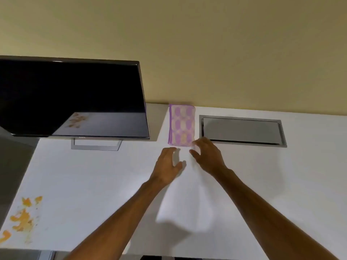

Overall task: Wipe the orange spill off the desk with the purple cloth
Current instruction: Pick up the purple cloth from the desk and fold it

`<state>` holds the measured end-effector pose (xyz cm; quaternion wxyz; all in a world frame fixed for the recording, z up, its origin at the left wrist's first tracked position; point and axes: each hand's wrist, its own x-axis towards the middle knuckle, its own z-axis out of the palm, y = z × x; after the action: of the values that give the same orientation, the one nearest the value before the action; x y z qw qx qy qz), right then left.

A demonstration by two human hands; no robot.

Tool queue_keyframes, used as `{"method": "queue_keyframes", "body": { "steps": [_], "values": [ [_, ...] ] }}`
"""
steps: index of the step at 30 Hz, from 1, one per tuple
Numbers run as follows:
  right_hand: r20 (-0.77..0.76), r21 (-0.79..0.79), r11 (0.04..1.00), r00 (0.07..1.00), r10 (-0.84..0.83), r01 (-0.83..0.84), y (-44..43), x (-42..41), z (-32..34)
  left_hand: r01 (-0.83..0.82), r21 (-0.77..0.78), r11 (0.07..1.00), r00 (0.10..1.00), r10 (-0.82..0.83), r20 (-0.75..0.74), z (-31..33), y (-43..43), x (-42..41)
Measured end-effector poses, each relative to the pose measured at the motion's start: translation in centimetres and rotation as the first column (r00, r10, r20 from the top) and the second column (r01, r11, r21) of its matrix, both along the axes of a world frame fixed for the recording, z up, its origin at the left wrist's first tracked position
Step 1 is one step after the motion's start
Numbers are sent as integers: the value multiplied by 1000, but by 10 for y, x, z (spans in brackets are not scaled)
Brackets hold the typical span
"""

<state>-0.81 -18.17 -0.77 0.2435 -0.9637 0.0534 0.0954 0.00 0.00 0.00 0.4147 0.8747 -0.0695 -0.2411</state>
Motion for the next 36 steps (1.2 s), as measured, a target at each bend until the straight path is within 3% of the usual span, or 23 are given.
{"method": "queue_keyframes", "body": {
  "steps": [4, 7, 11, 14, 19, 24, 28, 33, 36],
  "values": [
    [-14, 44, 999, 999, -30, 31, -6, 22, -18, -276, -6, 961, 956, 274, -108, -18, -17, 34],
    [-43, 158, 976, 989, -145, 150, -8, 37, -31, -449, -29, 893, 874, 432, -222, -31, -26, 57],
    [-90, 237, 943, 972, -218, 233, -5, 52, -42, -611, -26, 791, 720, 541, -435, -41, -33, 81],
    [-128, 234, 947, 973, -192, 218, 0, 59, -53, -664, -10, 747, 652, 572, -497, -53, -32, 92],
    [-125, 118, 991, 991, -55, 70, 5, 67, -70, -696, 20, 717, 586, 584, -562, -69, -35, 103],
    [-110, 151, 980, 987, -116, 132, 4, 71, -83, -743, -85, 663, 505, 473, -722, -65, -34, 104],
    [-200, 261, 932, 959, -201, 250, 0, 71, -81, -728, -226, 647, 525, 313, -792, -54, -29, 100],
    [-123, 372, 889, 963, -239, 268, 5, 49, -62, -672, -355, 650, 582, 168, -795, -35, -25, 92],
    [-129, 516, 797, 949, -289, 313, 5, 38, -49, -642, -408, 649, 615, 119, -779, -23, -22, 80]
  ]
}}
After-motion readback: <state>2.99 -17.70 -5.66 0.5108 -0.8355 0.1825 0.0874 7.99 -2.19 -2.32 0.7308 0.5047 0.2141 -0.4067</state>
